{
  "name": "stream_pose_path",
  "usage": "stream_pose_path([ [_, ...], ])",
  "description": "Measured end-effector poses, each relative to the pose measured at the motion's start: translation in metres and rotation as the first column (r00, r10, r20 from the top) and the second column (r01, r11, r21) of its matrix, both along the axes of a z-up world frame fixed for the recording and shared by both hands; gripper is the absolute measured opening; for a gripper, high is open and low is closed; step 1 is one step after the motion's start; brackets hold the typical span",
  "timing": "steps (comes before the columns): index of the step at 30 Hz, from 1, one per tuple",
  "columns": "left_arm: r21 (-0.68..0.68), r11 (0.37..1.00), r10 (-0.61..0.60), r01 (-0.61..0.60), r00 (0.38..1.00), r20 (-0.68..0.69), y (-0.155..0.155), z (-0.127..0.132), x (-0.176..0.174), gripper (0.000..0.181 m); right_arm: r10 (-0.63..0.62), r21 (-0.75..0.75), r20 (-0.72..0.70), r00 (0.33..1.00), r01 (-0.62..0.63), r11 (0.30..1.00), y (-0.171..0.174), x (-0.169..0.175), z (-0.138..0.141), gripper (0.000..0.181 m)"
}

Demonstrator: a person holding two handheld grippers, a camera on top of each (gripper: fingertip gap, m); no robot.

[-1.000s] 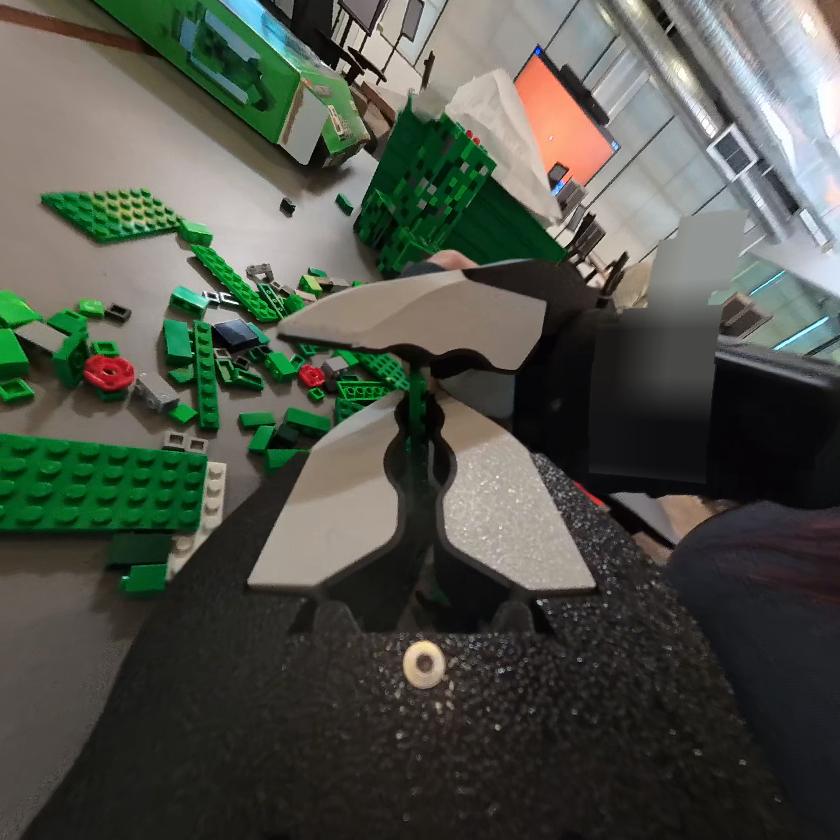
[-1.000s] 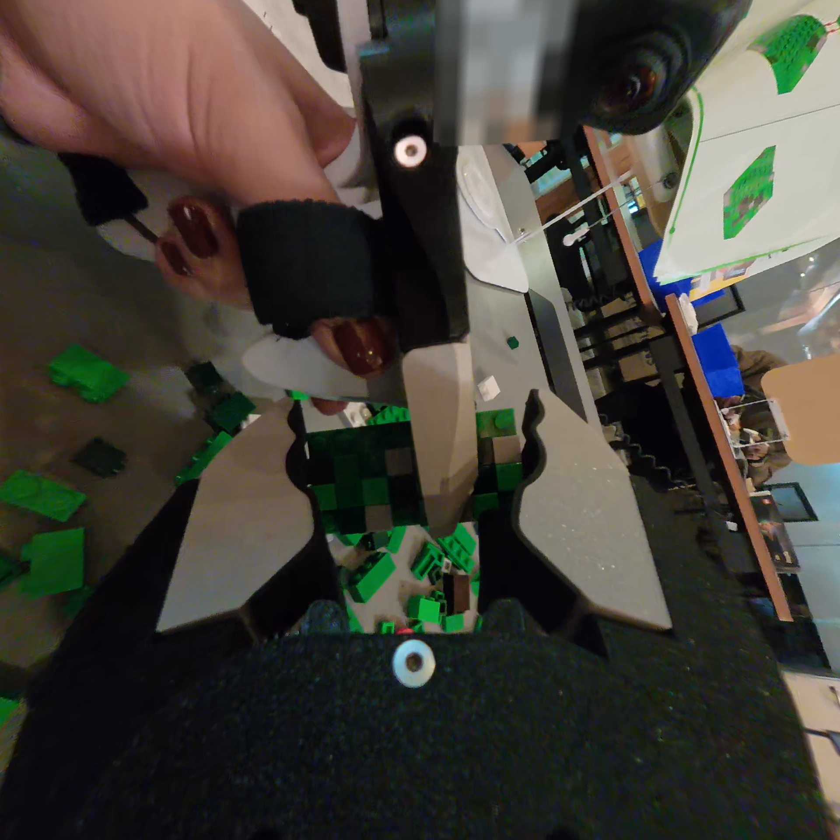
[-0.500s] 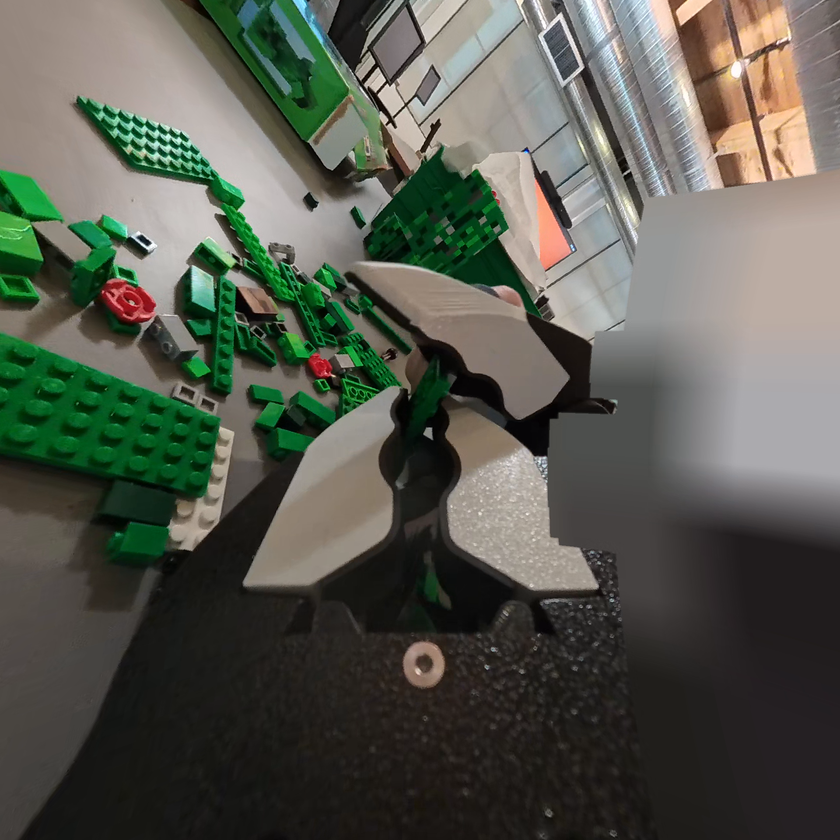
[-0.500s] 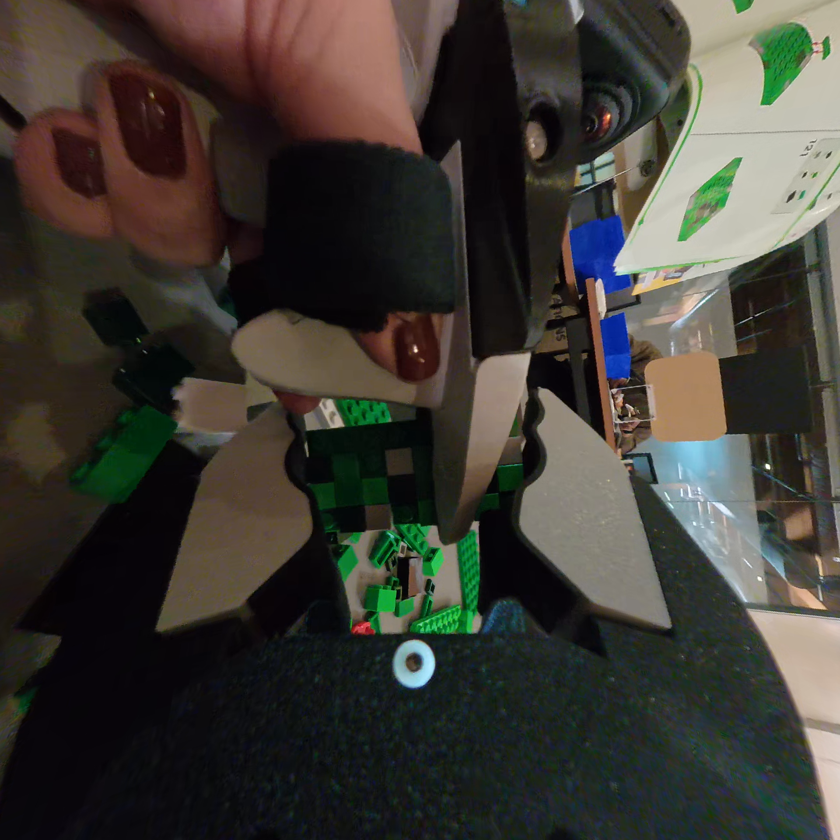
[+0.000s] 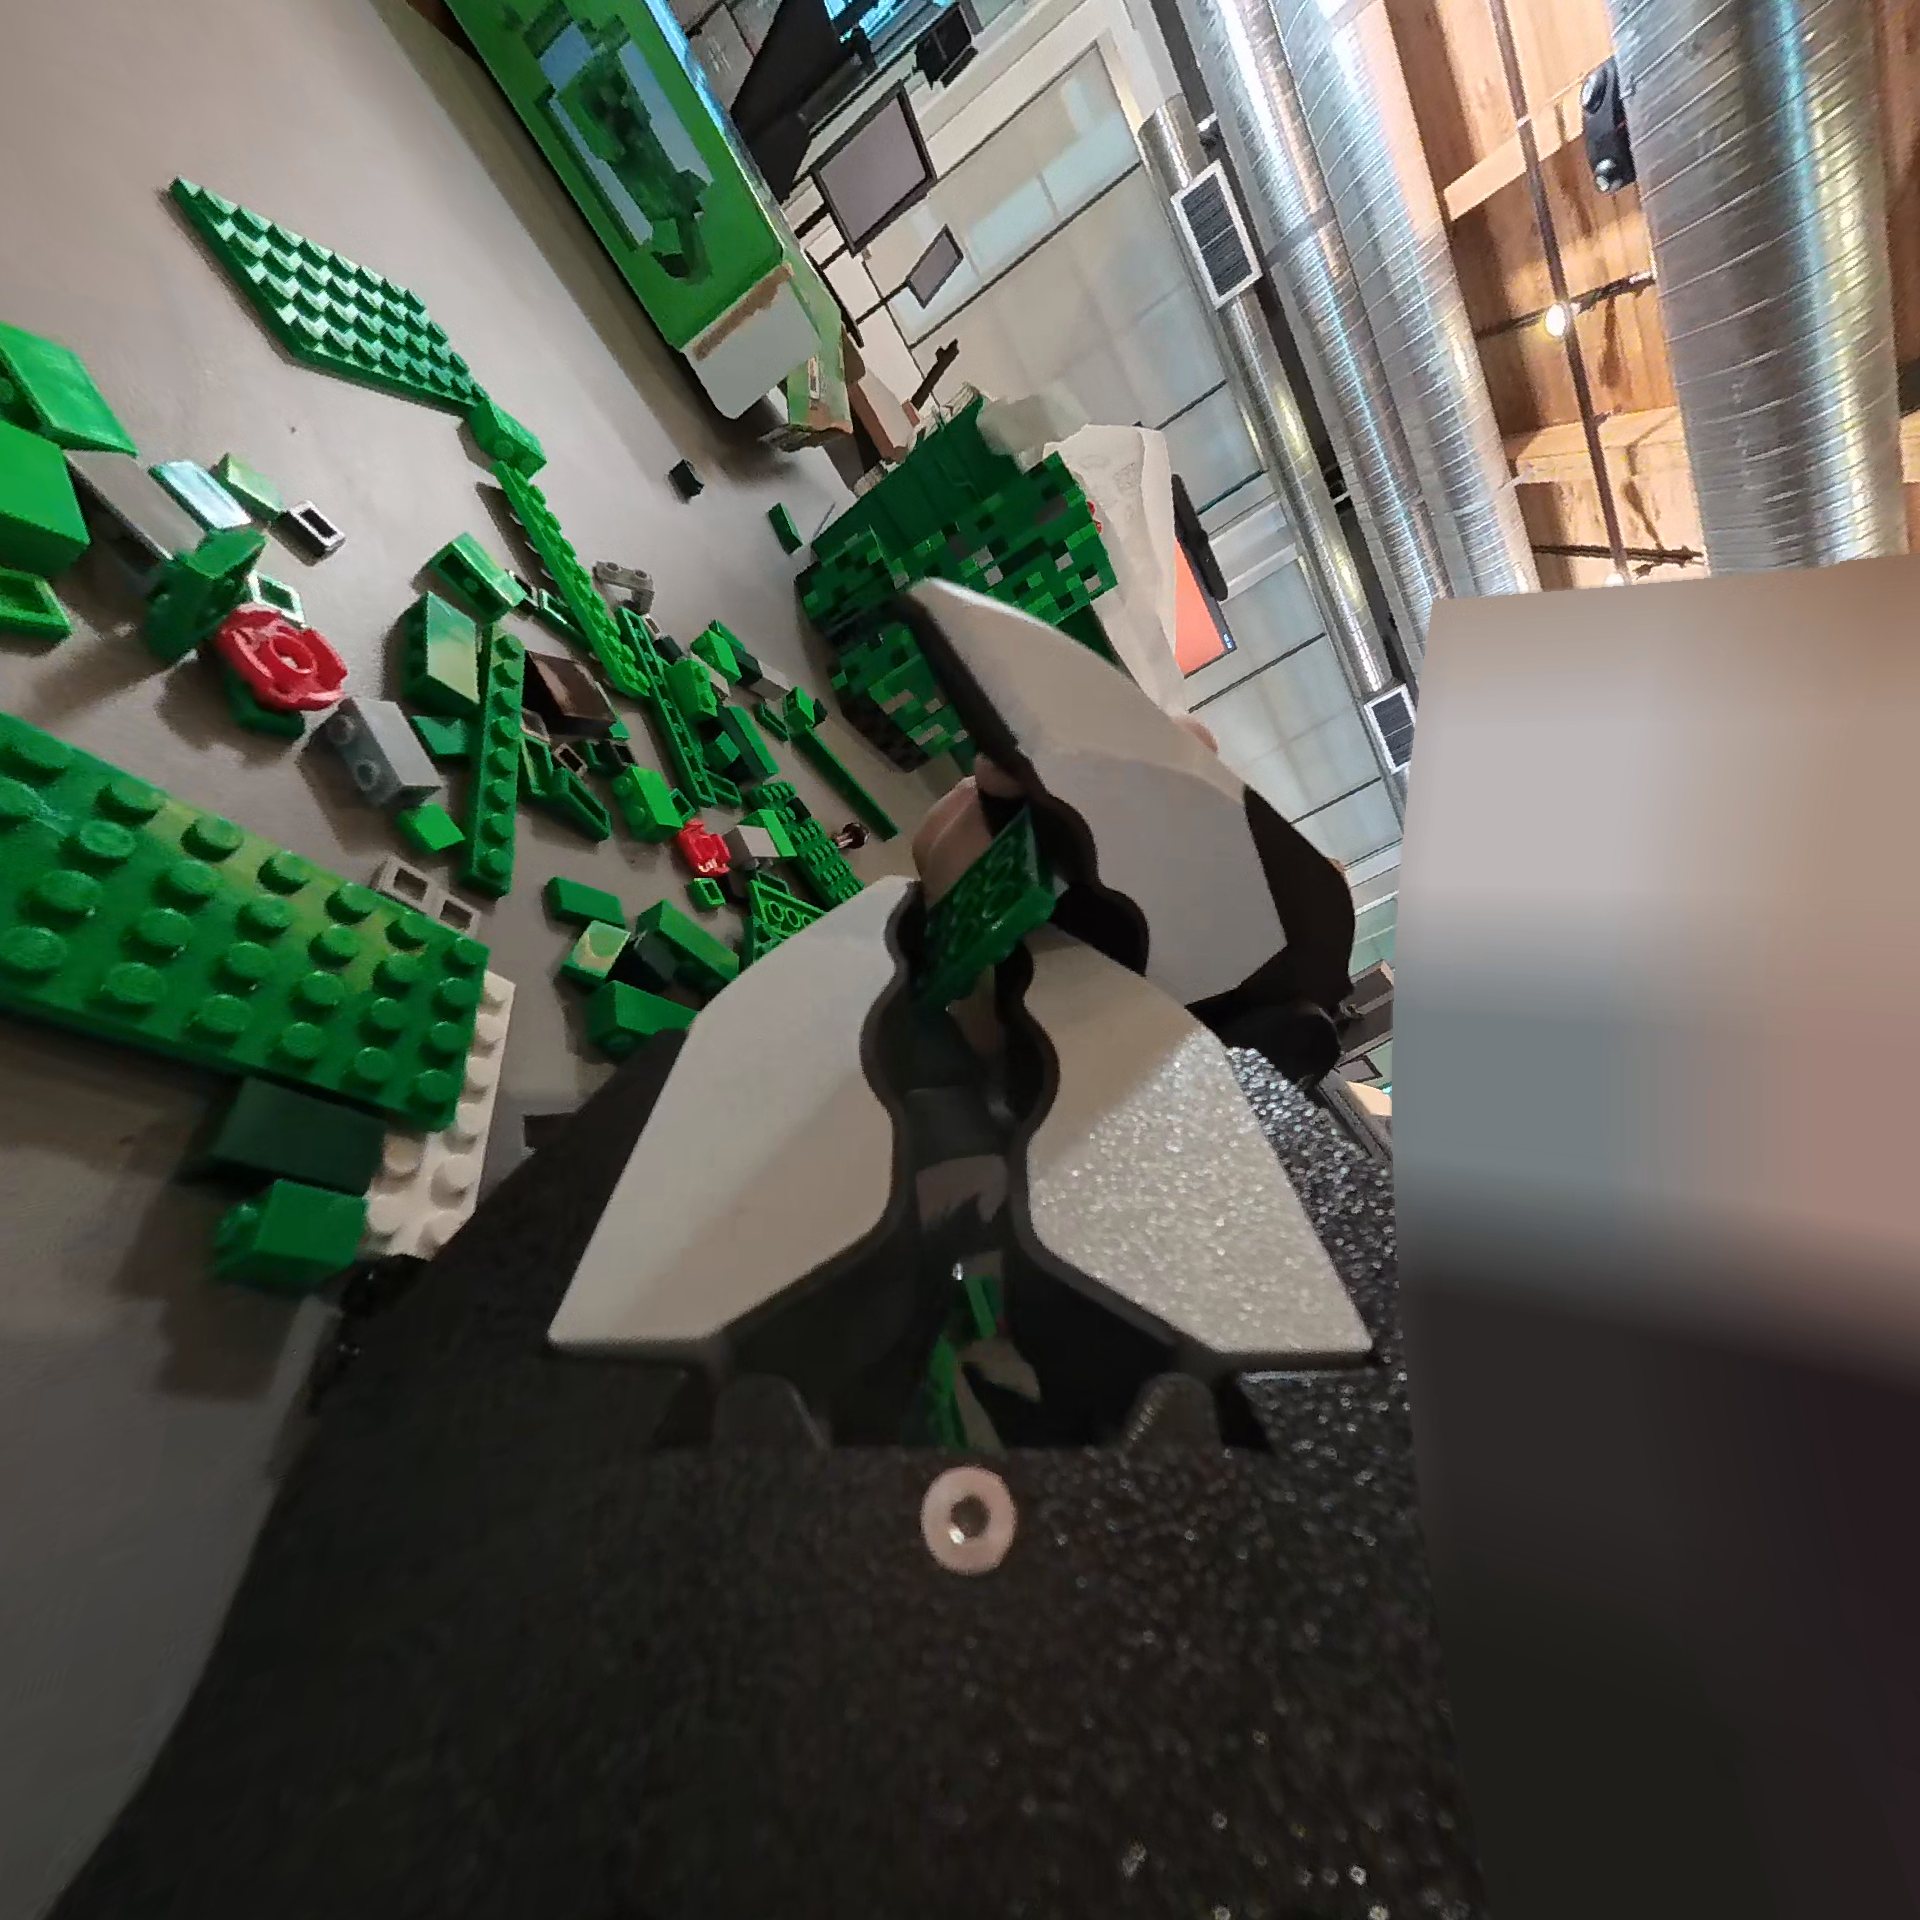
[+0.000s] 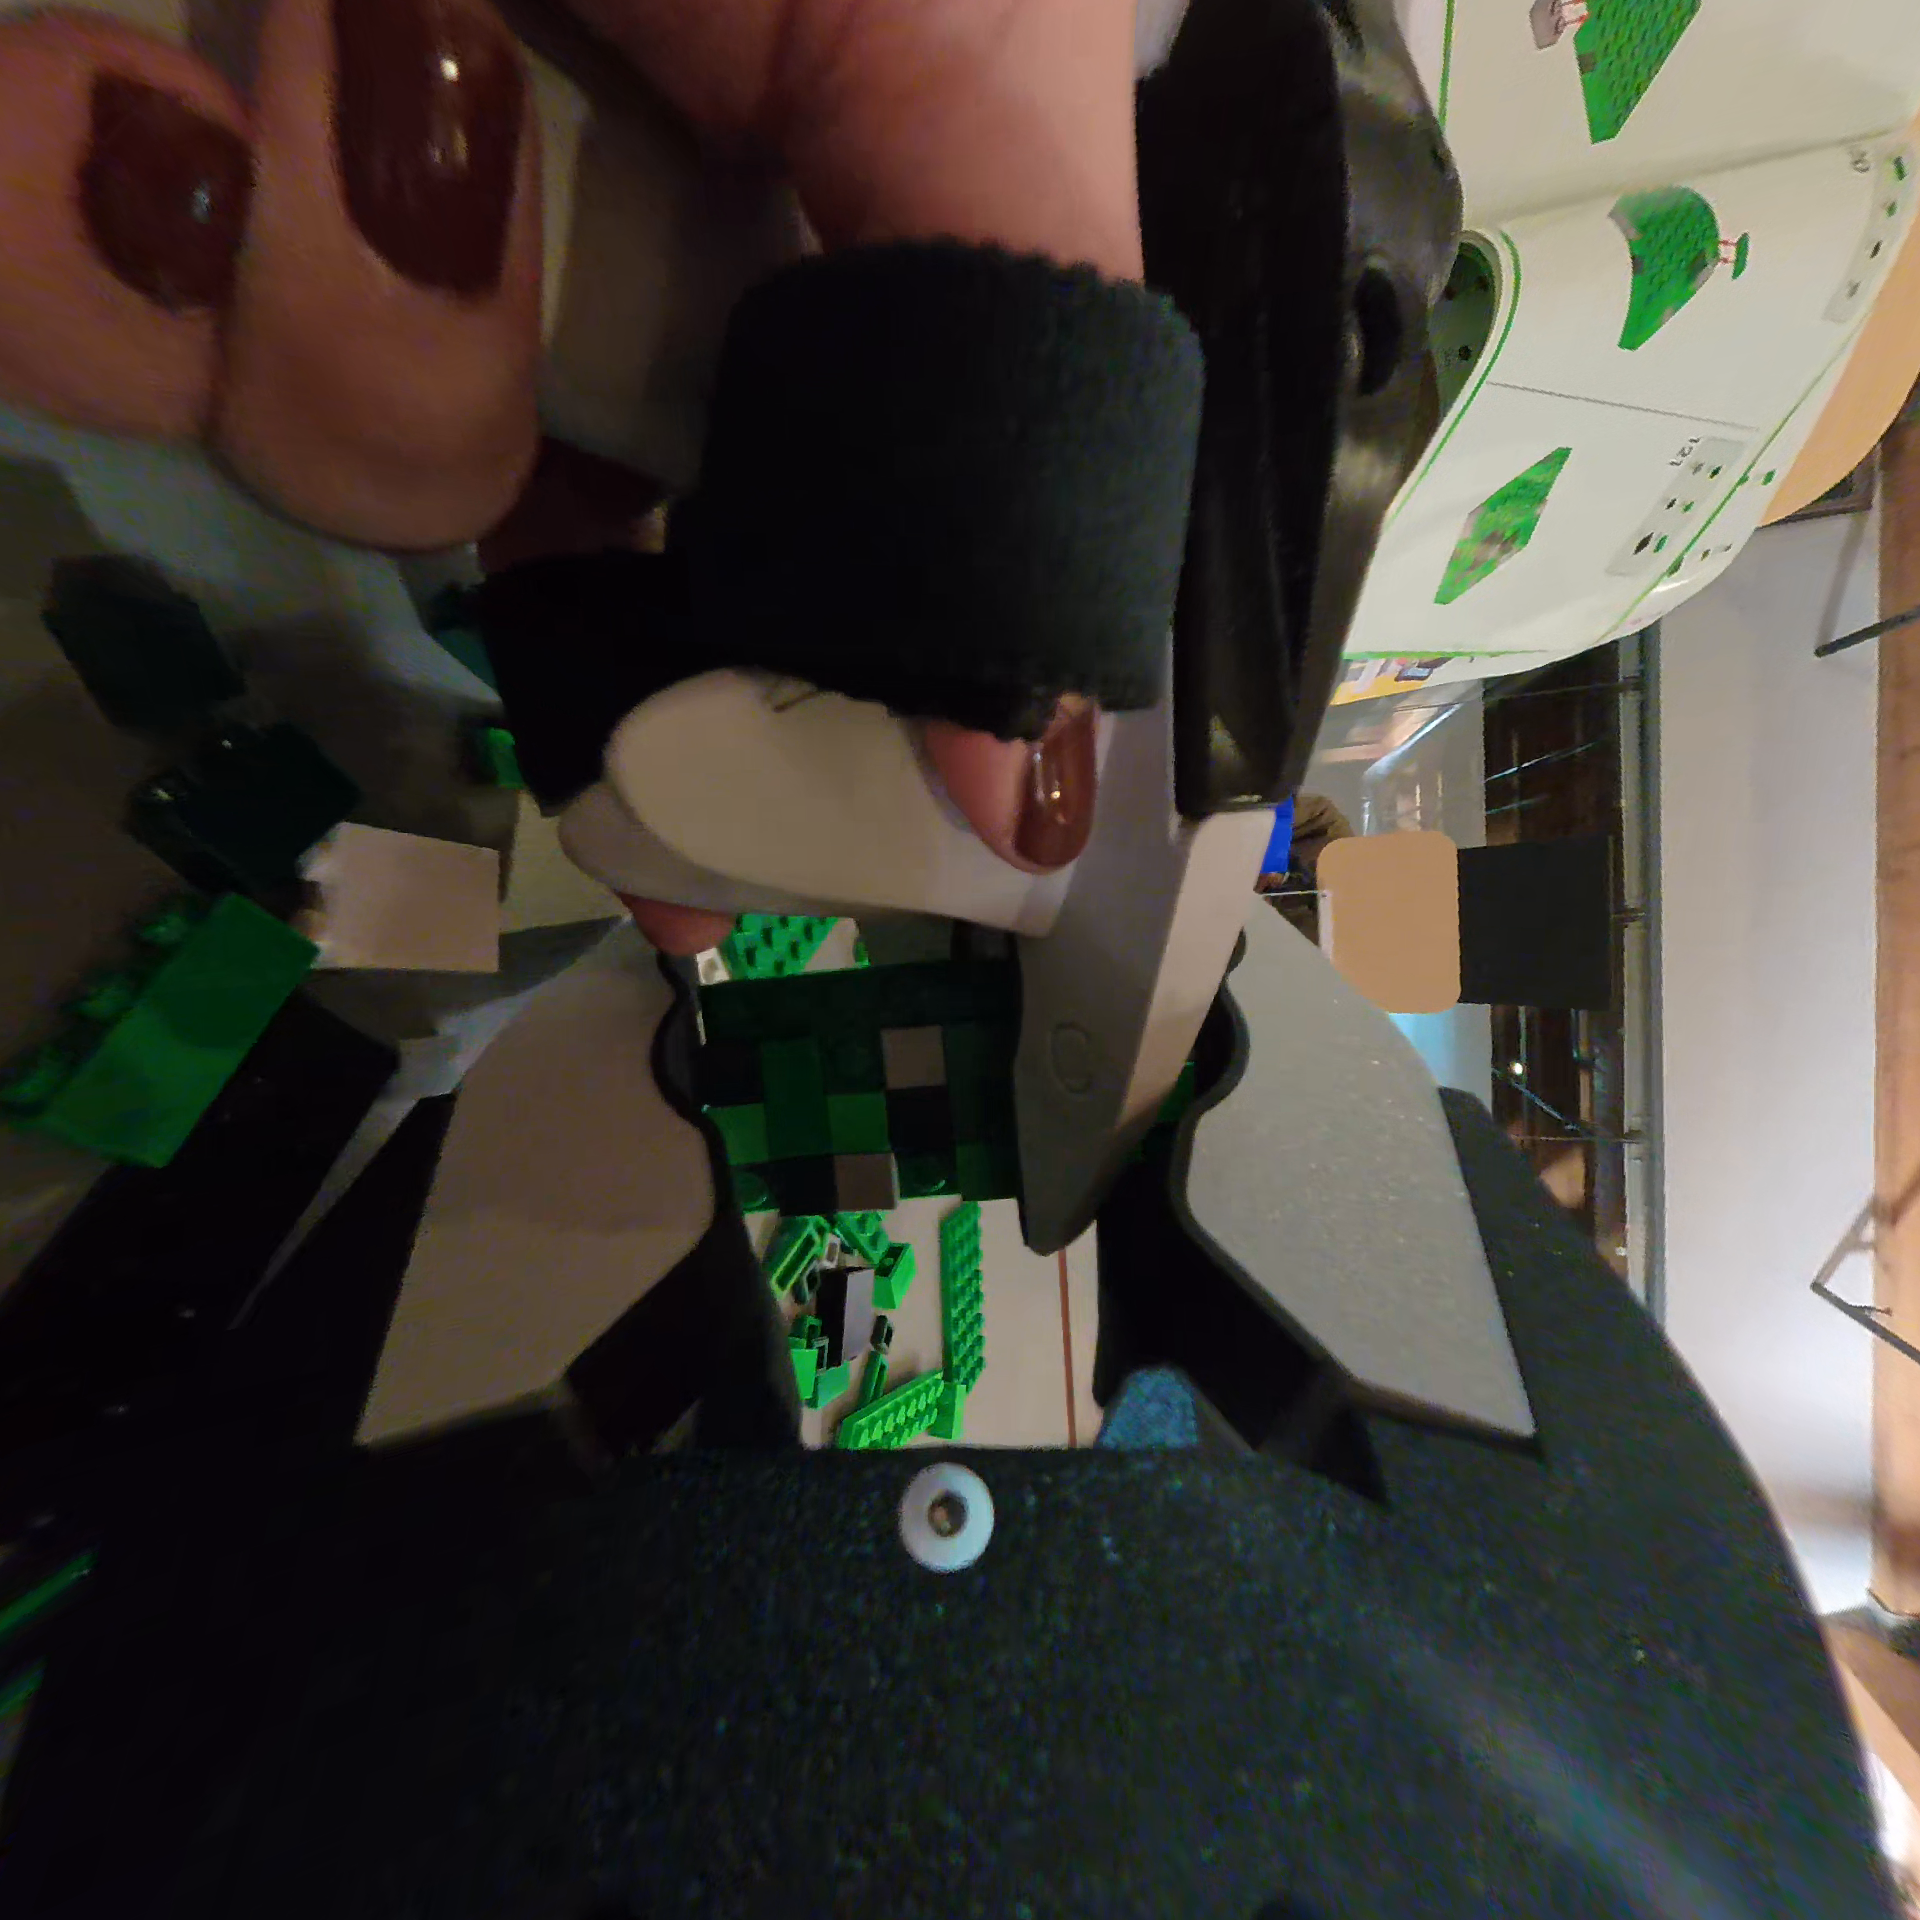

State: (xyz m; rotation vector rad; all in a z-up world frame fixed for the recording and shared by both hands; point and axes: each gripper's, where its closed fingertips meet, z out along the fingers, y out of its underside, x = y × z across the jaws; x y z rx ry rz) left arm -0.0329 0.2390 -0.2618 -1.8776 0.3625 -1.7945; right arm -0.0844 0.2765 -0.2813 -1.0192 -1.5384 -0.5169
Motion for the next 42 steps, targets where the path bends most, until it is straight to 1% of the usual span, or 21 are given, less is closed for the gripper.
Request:
stream_pose_path([
  [1, -0.001, 1.000, 0.000, 0.000, 1.000, 0.002, 0.000, 0.000, 0.000, 0.017, 0.000, 0.005, 0.003, 1.000, 0.000, 1.000, 0.000, 0.000, 0.000, 0.093],
  [5, -0.009, 1.000, 0.001, -0.001, 1.000, 0.014, 0.001, 0.000, 0.000, 0.017, -0.001, 0.033, 0.012, 1.000, 0.000, 0.999, 0.001, 0.000, 0.001, 0.093],
  [6, -0.011, 1.000, 0.002, -0.002, 1.000, 0.016, 0.001, 0.001, -0.001, 0.014, -0.001, 0.038, 0.015, 1.000, 0.000, 0.999, 0.001, 0.000, 0.001, 0.093],
  [13, -0.031, 1.000, 0.007, -0.006, 0.999, 0.036, 0.001, 0.001, -0.001, 0.018, -0.003, 0.083, 0.029, 1.000, 0.000, 0.997, 0.002, -0.001, 0.003, 0.092],
  [14, -0.027, 1.000, 0.012, -0.011, 0.999, 0.033, 0.002, 0.001, -0.002, 0.019, 0.007, 0.084, 0.019, 1.000, -0.008, 0.996, 0.001, -0.002, 0.004, 0.090],
  [15, -0.024, 0.999, 0.046, -0.045, 0.998, 0.030, 0.007, 0.001, -0.005, 0.016, 0.041, 0.138, -0.030, 0.999, -0.037, 0.990, -0.005, -0.004, 0.014, 0.070],
  [16, -0.025, 0.999, 0.033, -0.031, 0.997, 0.071, 0.006, 0.006, -0.008, 0.006, 0.067, 0.204, -0.021, 0.998, -0.061, 0.977, -0.009, -0.005, 0.021, 0.060],
  [17, -0.049, 0.998, 0.044, -0.038, 0.993, 0.112, 0.008, 0.010, -0.012, 0.005, 0.083, 0.205, -0.019, 0.996, -0.077, 0.976, -0.012, -0.005, 0.022, 0.058],
  [20, 0.029, 0.994, 0.102, -0.104, 0.993, 0.063, 0.015, 0.010, -0.018, 0.006, 0.031, -0.009, -0.124, 0.992, -0.033, 0.999, -0.006, -0.002, 0.012, 0.083],
  [21, 0.057, 0.991, 0.118, -0.121, 0.992, 0.052, 0.016, 0.011, -0.020, 0.006, 0.006, -0.054, -0.158, 0.987, -0.015, 0.998, -0.002, 0.001, 0.012, 0.087],
  [23, 0.094, 0.982, 0.159, -0.163, 0.986, 0.046, 0.020, 0.013, -0.024, 0.006, -0.018, -0.183, -0.257, 0.966, -0.030, 0.983, -0.001, 0.005, 0.012, 0.087],
  [26, 0.135, 0.962, 0.221, -0.237, 0.968, 0.121, 0.027, 0.024, -0.035, 0.005, -0.060, -0.374, -0.397, 0.916, -0.102, 0.922, -0.004, 0.007, 0.013, 0.083],
  [28, 0.150, 0.954, 0.237, -0.260, 0.959, 0.157, 0.029, 0.030, -0.040, 0.005, -0.076, -0.474, -0.473, 0.878, -0.181, 0.862, -0.009, 0.005, 0.016, 0.071],
  [30, 0.167, 0.950, 0.235, -0.265, 0.955, 0.180, 0.028, 0.033, -0.042, 0.006, -0.100, -0.566, -0.548, 0.830, -0.280, 0.775, -0.016, 0.002, 0.020, 0.060],
  [31, 0.173, 0.951, 0.225, -0.257, 0.957, 0.183, 0.027, 0.034, -0.040, 0.006, -0.105, -0.612, -0.574, 0.812, -0.341, 0.713, -0.022, -0.001, 0.021, 0.050],
  [33, 0.201, 0.948, 0.203, -0.246, 0.956, 0.212, 0.023, 0.039, -0.037, 0.006, -0.154, -0.683, -0.606, 0.780, -0.412, 0.603, -0.027, -0.004, 0.021, 0.048],
  [35, 0.227, 0.947, 0.178, -0.228, 0.959, 0.222, 0.019, 0.043, -0.033, 0.006, -0.159, -0.716, -0.630, 0.760, -0.490, 0.497, -0.036, -0.006, 0.023, 0.031],
  [37, 0.245, 0.947, 0.148, -0.205, 0.961, 0.232, 0.015, 0.046, -0.031, 0.006, -0.162, -0.728, -0.646, 0.746, -0.538, 0.426, -0.041, -0.006, 0.023, 0.020],
  [39, 0.265, 0.947, 0.112, -0.182, 0.960, 0.257, 0.011, 0.053, -0.031, 0.035, -0.157, -0.726, -0.645, 0.748, -0.535, 0.431, -0.039, -0.003, 0.023, 0.007],
  [41, 0.263, 0.946, 0.141, -0.191, 0.970, 0.199, 0.017, 0.049, -0.033, 0.065, -0.128, -0.741, -0.613, 0.780, -0.511, 0.436, -0.040, 0.002, 0.019, 0.006],
  [42, 0.293, 0.939, 0.139, -0.179, 0.979, 0.152, 0.018, 0.045, -0.034, 0.067, -0.112, -0.755, -0.593, 0.797, -0.503, 0.420, -0.043, 0.004, 0.017, 0.006],
])
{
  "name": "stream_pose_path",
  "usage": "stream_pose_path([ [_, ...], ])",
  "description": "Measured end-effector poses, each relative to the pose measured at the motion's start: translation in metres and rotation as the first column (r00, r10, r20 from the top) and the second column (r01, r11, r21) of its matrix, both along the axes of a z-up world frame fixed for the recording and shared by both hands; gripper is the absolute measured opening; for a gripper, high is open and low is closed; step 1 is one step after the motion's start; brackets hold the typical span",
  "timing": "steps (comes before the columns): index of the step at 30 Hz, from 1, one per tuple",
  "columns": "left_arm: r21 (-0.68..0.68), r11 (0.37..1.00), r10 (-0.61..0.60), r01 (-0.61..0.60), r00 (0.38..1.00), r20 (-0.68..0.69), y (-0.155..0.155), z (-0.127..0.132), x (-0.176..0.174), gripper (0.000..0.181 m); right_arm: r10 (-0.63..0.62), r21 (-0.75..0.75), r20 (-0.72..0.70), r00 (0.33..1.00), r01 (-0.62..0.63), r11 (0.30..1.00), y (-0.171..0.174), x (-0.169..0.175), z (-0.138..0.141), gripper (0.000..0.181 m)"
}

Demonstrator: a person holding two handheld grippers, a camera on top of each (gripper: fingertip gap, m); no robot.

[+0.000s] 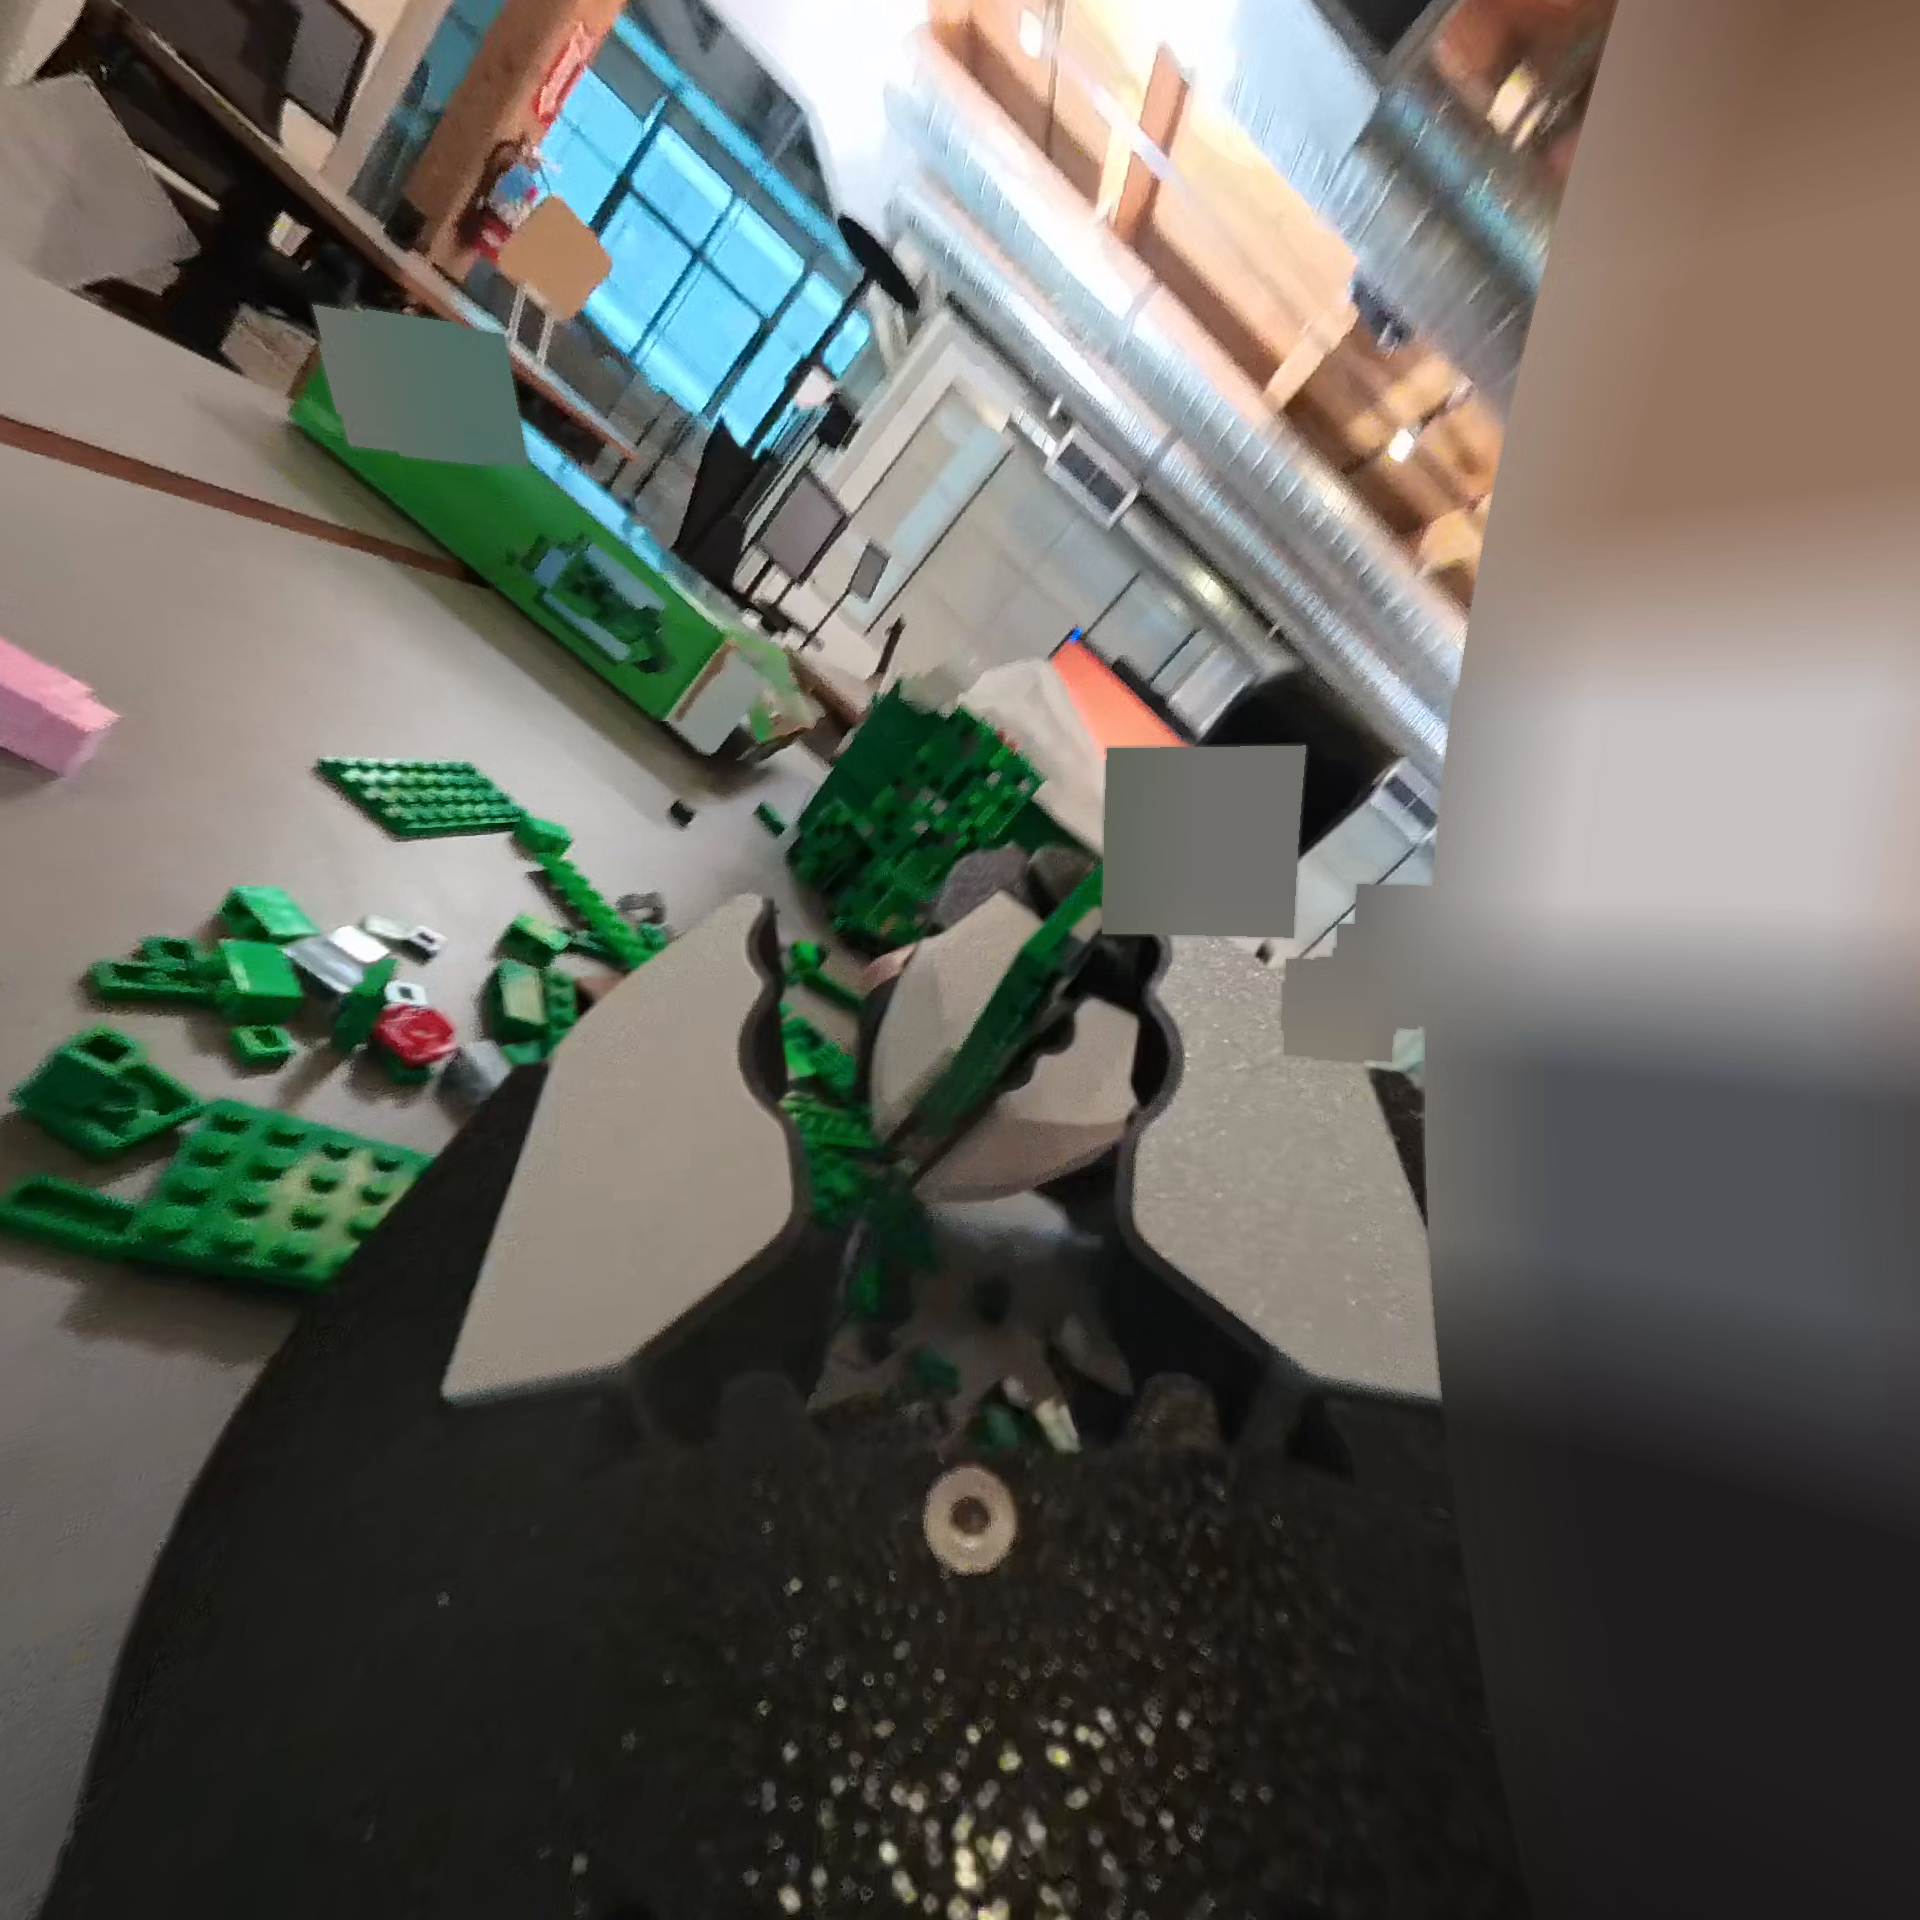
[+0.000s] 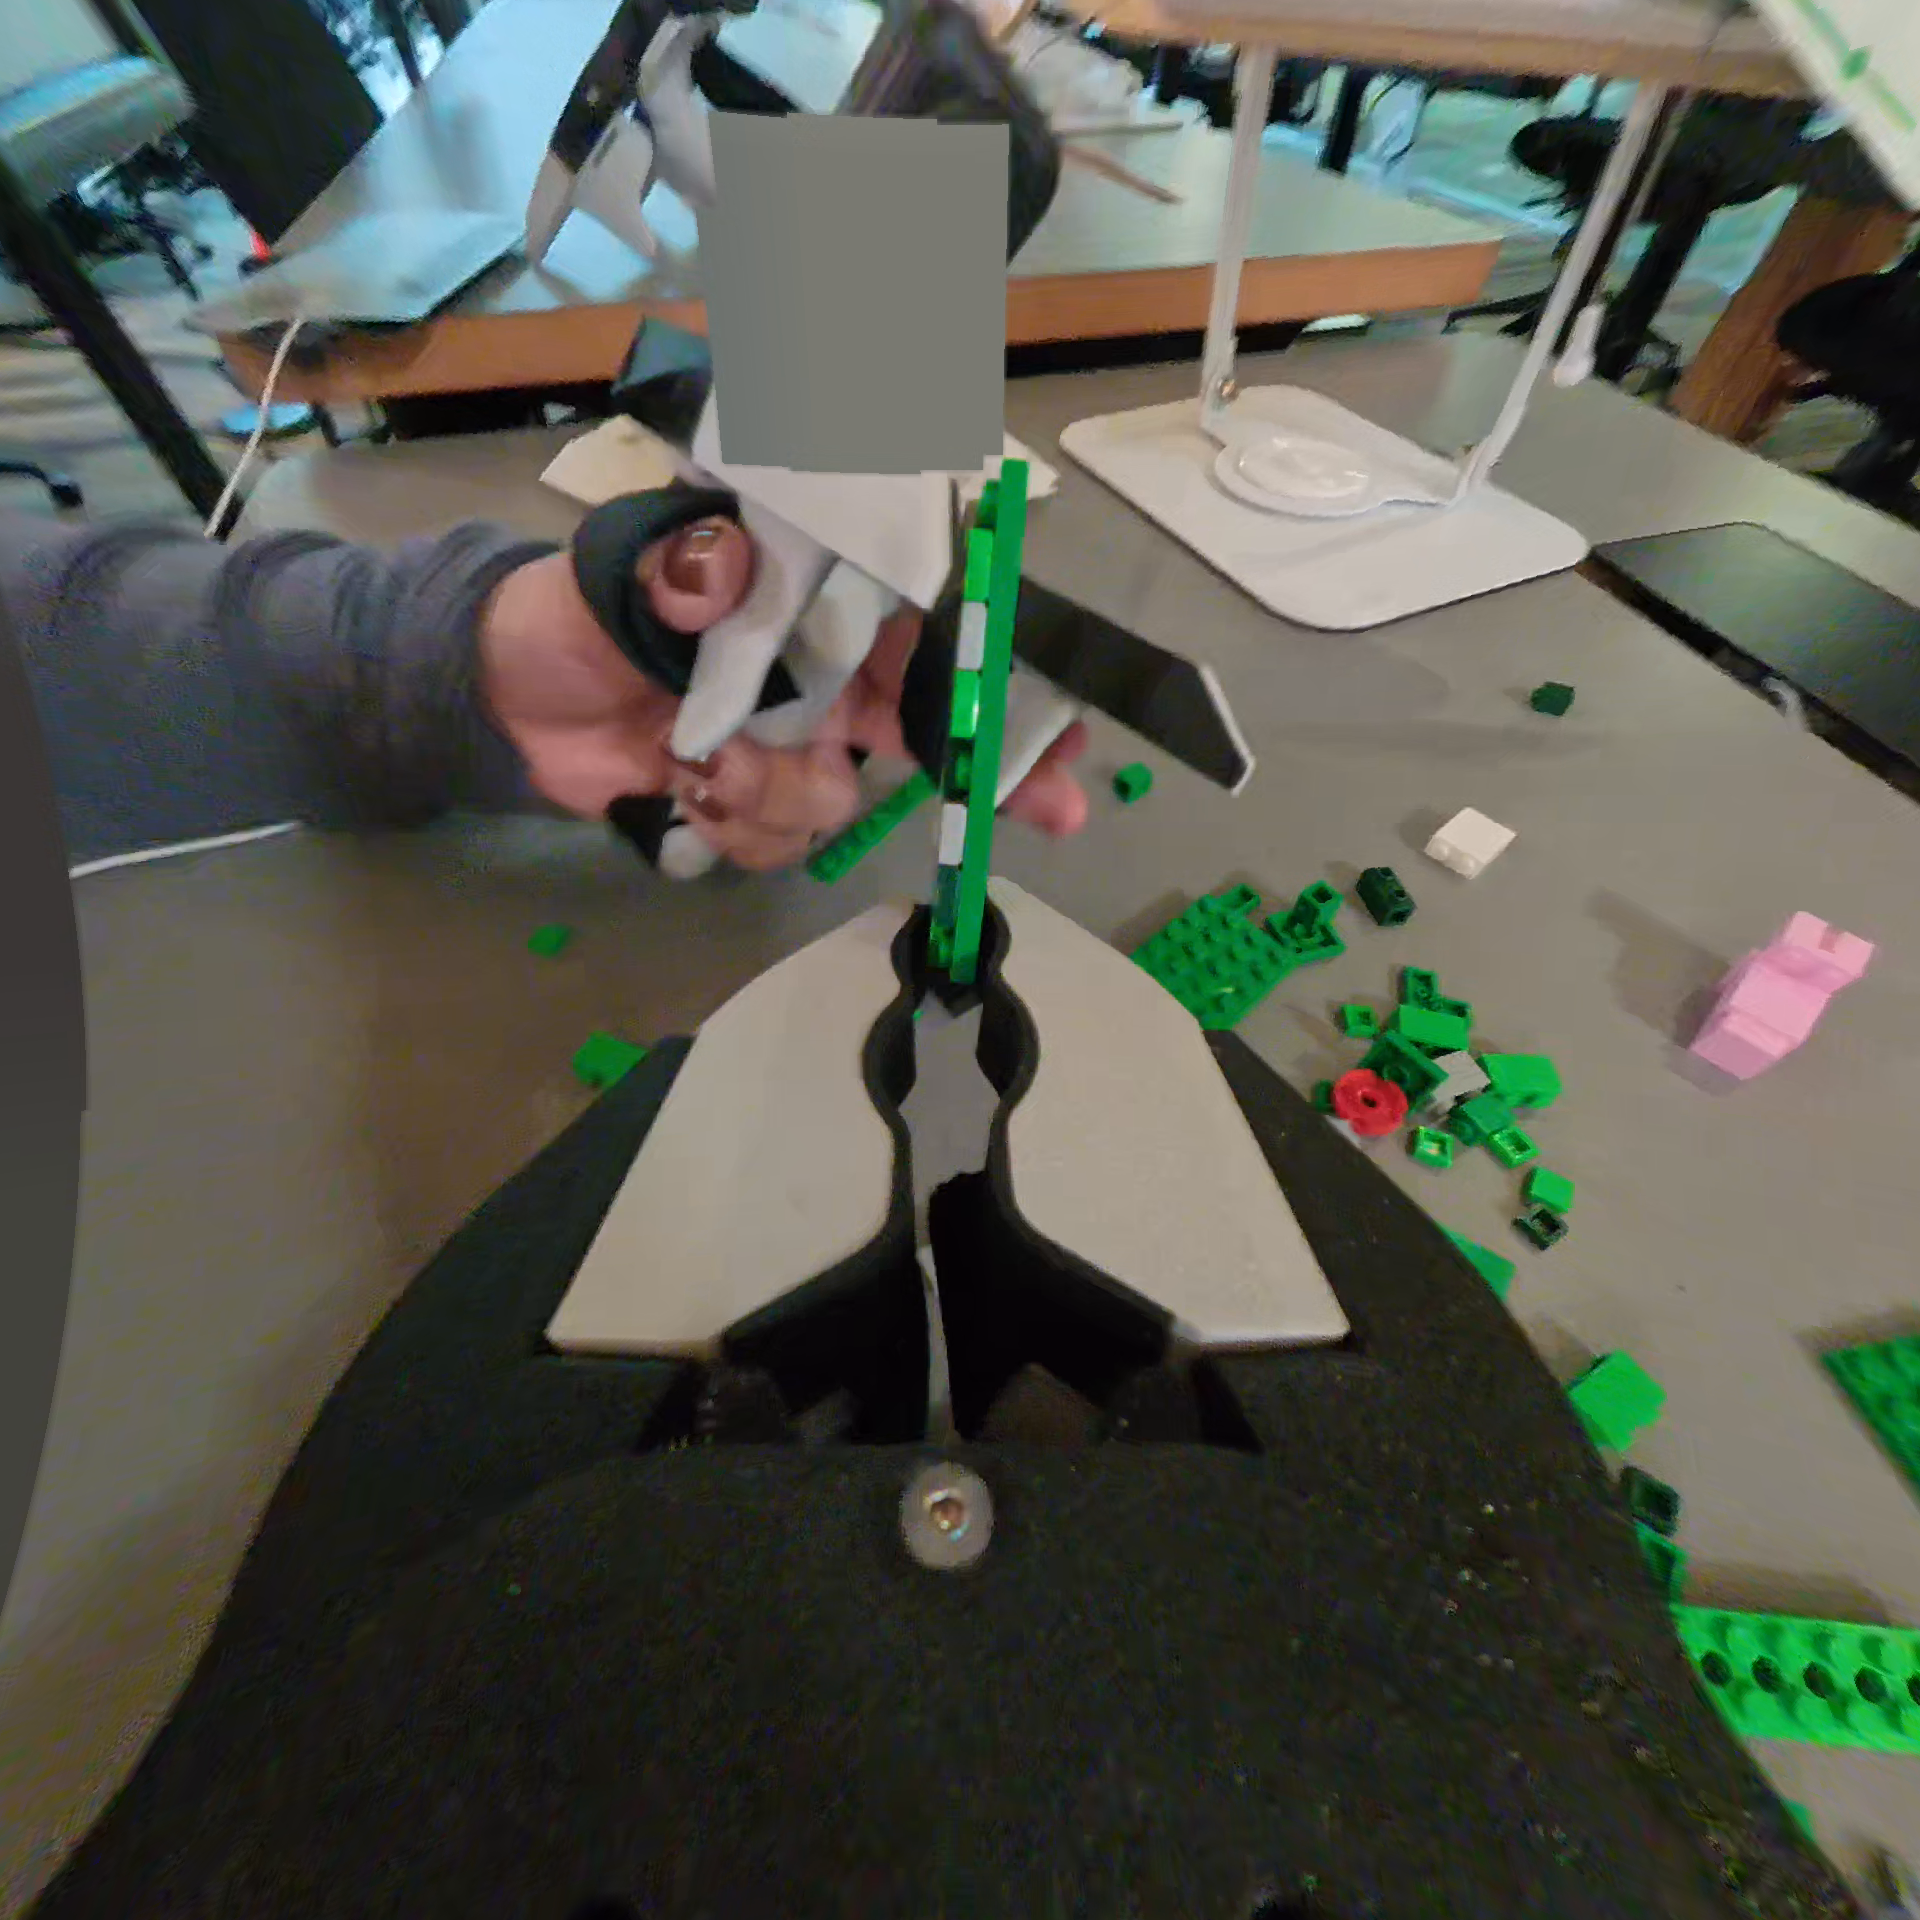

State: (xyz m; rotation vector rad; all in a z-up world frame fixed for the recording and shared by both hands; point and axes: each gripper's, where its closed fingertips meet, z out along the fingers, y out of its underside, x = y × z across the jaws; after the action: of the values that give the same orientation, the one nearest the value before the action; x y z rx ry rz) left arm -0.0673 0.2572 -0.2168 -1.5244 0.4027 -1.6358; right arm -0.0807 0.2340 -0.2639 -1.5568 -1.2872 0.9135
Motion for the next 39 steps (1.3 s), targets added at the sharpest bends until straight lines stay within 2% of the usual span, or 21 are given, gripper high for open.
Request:
stream_pose_path([
  [2, 0.071, 0.997, -0.015, 0.022, 0.995, -0.096, -0.003, -0.003, -0.002, 0.059, 0.050, -0.036, 0.037, 0.998, -0.049, 0.998, -0.007, 0.002, -0.004, 0.006],
  [5, 0.151, 0.967, -0.171, 0.205, 0.963, -0.208, -0.029, -0.005, 0.005, 0.035, 0.115, -0.091, 0.057, 0.992, -0.110, 0.990, -0.015, 0.005, -0.007, 0.006],
  [7, 0.166, 0.942, -0.231, 0.293, 0.921, -0.314, -0.042, -0.016, 0.010, 0.010, 0.162, -0.131, 0.084, 0.983, -0.151, 0.980, -0.022, 0.006, -0.012, 0.007],
  [9, 0.150, 0.961, -0.167, 0.233, 0.919, -0.358, -0.033, -0.022, 0.010, 0.007, 0.101, -0.106, 0.086, 0.991, -0.091, 0.990, -0.013, 0.005, -0.012, 0.015],
  [10, 0.124, 0.975, -0.133, 0.184, 0.932, -0.336, -0.026, -0.020, 0.008, 0.006, 0.030, -0.061, 0.069, 0.997, -0.025, 0.998, -0.003, 0.005, -0.008, 0.027],
  [12, 0.041, 0.996, -0.073, 0.083, 0.976, -0.205, -0.013, -0.011, 0.002, 0.006, -0.087, 0.049, 0.064, 0.994, 0.084, 0.995, 0.013, 0.006, -0.003, 0.054],
  [14, -0.015, 1.000, 0.010, -0.012, 0.993, -0.115, -0.001, -0.008, -0.007, 0.006, -0.185, 0.193, 0.105, 0.977, 0.163, 0.968, 0.022, 0.007, -0.002, 0.066],
  [16, -0.022, 0.999, 0.047, -0.049, 0.994, -0.098, 0.003, -0.008, -0.008, 0.005, -0.247, 0.351, 0.162, 0.955, 0.179, 0.919, 0.024, 0.004, -0.003, 0.068],
  [18, -0.027, 1.000, 0.010, -0.012, 0.996, -0.089, -0.003, -0.007, -0.001, 0.006, -0.317, 0.485, 0.184, 0.930, 0.195, 0.853, 0.026, 0.001, -0.001, 0.068],
  [21, -0.027, 0.999, -0.045, 0.042, 0.990, -0.130, -0.011, -0.014, 0.012, 0.006, -0.413, 0.630, 0.199, 0.889, 0.207, 0.749, 0.032, 0.005, 0.001, 0.042],
  [22, -0.025, 0.998, -0.053, 0.050, 0.988, -0.144, -0.012, -0.016, 0.013, 0.006, -0.412, 0.650, 0.227, 0.882, 0.178, 0.739, 0.033, 0.007, -0.001, 0.042],
  [24, 0.006, 0.997, -0.074, 0.077, 0.972, -0.225, -0.014, -0.023, 0.015, 0.007, -0.388, 0.621, 0.300, 0.872, 0.130, 0.773, 0.034, 0.013, -0.011, 0.042],
  [26, 0.095, 0.995, -0.001, 0.041, 0.923, -0.386, -0.007, -0.036, 0.011, 0.040, -0.396, 0.612, 0.329, 0.857, 0.126, 0.781, 0.039, 0.021, -0.013, 0.041],
  [27, 0.179, 0.984, 0.067, 0.019, 0.883, -0.465, -0.003, -0.040, 0.007, 0.046, -0.408, 0.625, 0.346, 0.845, 0.117, 0.772, 0.042, 0.025, -0.014, 0.041],
  [30, 0.434, 0.901, 0.269, 0.023, 0.754, -0.599, 0.002, -0.040, -0.001, 0.057, -0.434, 0.681, 0.383, 0.816, 0.068, 0.729, 0.044, 0.030, -0.013, 0.041],
  [33, 0.590, 0.803, 0.383, 0.090, 0.680, -0.625, -0.004, -0.035, 0.004, 0.056, -0.401, 0.710, 0.417, 0.816, -0.017, 0.704, 0.036, 0.023, -0.017, 0.041],
  [35, 0.594, 0.795, 0.366, 0.124, 0.683, -0.633, -0.011, -0.036, 0.010, 0.048, -0.385, 0.750, 0.432, 0.816, -0.088, 0.656, 0.032, 0.021, -0.019, 0.042],
  [37, 0.520, 0.846, 0.283, 0.114, 0.732, -0.620, -0.015, -0.034, 0.013, 0.044, -0.392, 0.801, 0.421, 0.818, -0.132, 0.584, 0.034, 0.023, -0.016, 0.041],
  [39, 0.418, 0.902, 0.167, 0.111, 0.802, -0.574, -0.018, -0.029, 0.011, 0.032, -0.368, 0.823, 0.397, 0.841, -0.149, 0.548, 0.032, 0.024, -0.012, 0.041],
])
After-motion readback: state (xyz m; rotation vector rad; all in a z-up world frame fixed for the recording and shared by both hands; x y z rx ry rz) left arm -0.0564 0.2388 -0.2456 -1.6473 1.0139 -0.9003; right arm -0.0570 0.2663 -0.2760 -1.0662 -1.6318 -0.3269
